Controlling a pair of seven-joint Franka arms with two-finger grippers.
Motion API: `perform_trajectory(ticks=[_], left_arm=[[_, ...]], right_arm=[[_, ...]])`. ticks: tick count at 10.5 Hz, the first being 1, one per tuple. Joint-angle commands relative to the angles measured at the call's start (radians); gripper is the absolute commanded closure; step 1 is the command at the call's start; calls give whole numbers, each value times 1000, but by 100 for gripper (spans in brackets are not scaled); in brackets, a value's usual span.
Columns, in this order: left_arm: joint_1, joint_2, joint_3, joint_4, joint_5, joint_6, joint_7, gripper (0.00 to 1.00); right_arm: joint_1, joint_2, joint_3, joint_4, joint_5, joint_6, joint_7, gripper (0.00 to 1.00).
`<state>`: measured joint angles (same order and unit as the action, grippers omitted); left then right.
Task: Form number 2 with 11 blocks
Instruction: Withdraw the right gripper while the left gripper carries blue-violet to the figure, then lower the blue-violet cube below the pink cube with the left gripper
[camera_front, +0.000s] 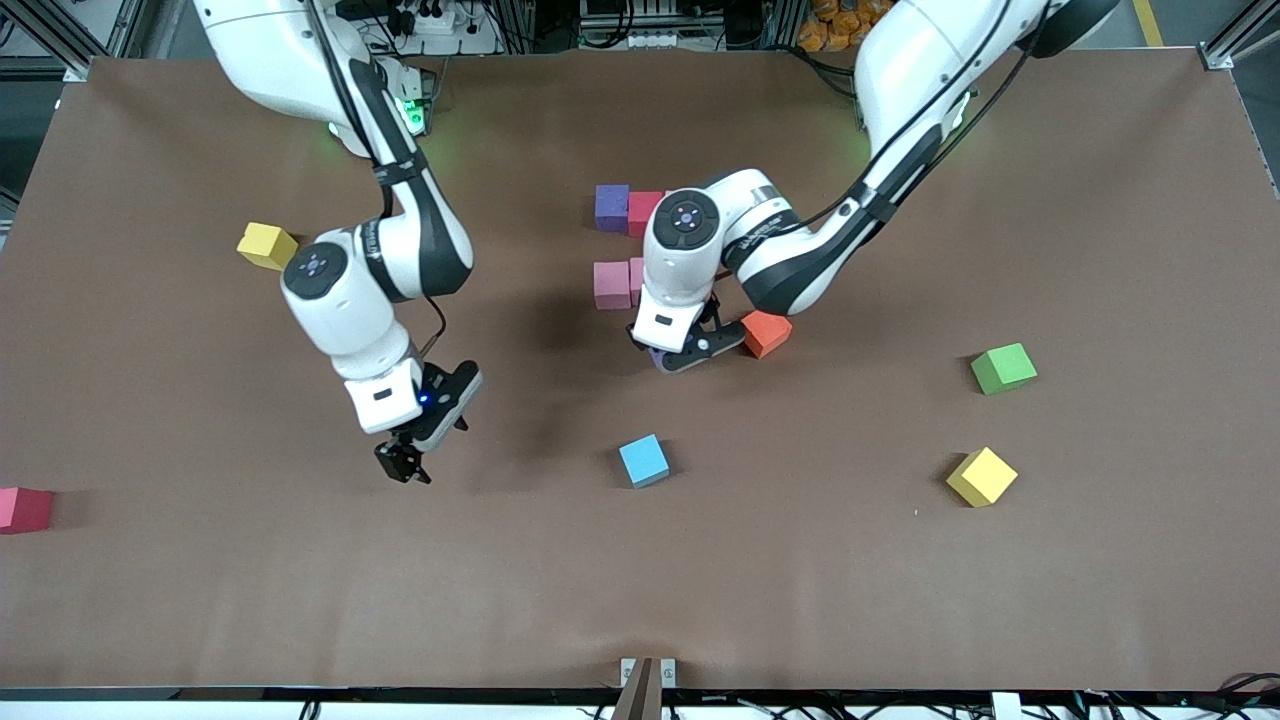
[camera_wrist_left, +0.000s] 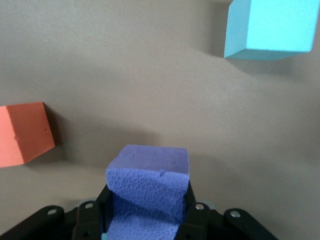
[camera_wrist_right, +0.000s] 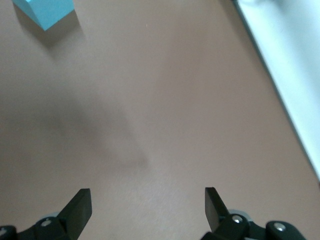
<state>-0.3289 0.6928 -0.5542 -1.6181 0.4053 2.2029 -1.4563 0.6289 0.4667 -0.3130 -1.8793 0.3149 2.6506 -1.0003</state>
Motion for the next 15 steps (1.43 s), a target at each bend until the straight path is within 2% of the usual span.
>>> perform_trajectory(ticks=[1, 8, 13, 15], left_arm=[[-59, 43, 42, 88, -8, -23, 46, 100], [-127, 94, 48, 110, -5, -14, 100, 100], [-200, 137, 100, 155, -8, -12, 79, 100], [-206, 139, 100, 155, -8, -11, 76, 100]], right_arm=[[-18, 10, 6, 68, 129, -128, 15, 0], [-40, -17, 6, 69, 159, -189, 49, 0], [-37, -17, 6, 69, 159, -210, 68, 0], [-38, -17, 6, 69, 159, -210, 69, 0]])
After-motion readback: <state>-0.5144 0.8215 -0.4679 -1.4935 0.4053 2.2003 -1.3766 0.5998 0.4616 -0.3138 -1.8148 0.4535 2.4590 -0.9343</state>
